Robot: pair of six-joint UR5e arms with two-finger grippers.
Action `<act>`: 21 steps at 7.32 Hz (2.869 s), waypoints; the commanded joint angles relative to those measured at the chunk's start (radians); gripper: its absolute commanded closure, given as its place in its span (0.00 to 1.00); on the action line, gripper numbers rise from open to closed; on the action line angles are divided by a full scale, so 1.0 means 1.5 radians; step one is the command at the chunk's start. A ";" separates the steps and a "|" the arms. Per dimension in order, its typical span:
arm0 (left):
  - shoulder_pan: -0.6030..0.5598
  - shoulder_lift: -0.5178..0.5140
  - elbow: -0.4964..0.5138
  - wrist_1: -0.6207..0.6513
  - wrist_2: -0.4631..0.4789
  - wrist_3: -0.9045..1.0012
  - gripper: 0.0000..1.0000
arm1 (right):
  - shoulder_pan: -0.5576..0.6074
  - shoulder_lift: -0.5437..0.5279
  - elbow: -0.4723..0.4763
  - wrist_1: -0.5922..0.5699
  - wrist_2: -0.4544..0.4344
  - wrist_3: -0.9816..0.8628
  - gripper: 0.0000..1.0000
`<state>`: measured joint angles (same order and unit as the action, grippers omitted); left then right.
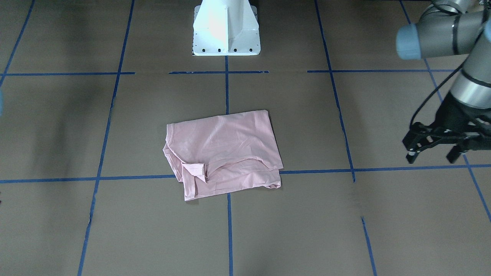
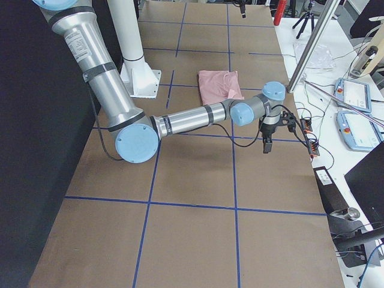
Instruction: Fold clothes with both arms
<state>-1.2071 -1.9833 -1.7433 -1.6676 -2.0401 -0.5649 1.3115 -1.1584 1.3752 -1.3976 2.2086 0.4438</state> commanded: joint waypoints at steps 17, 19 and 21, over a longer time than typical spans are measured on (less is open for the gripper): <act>-0.218 0.239 0.145 0.023 -0.184 0.443 0.00 | 0.162 -0.227 0.079 -0.119 0.107 -0.275 0.00; -0.218 0.238 0.145 0.025 -0.185 0.436 0.00 | 0.162 -0.226 0.086 -0.116 0.108 -0.271 0.00; -0.218 0.239 0.145 0.025 -0.185 0.436 0.00 | 0.162 -0.226 0.086 -0.116 0.110 -0.271 0.00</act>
<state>-1.5340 -1.6257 -1.5263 -1.6309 -2.3177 0.0902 1.5540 -1.4974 1.5038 -1.5729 2.3719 0.0362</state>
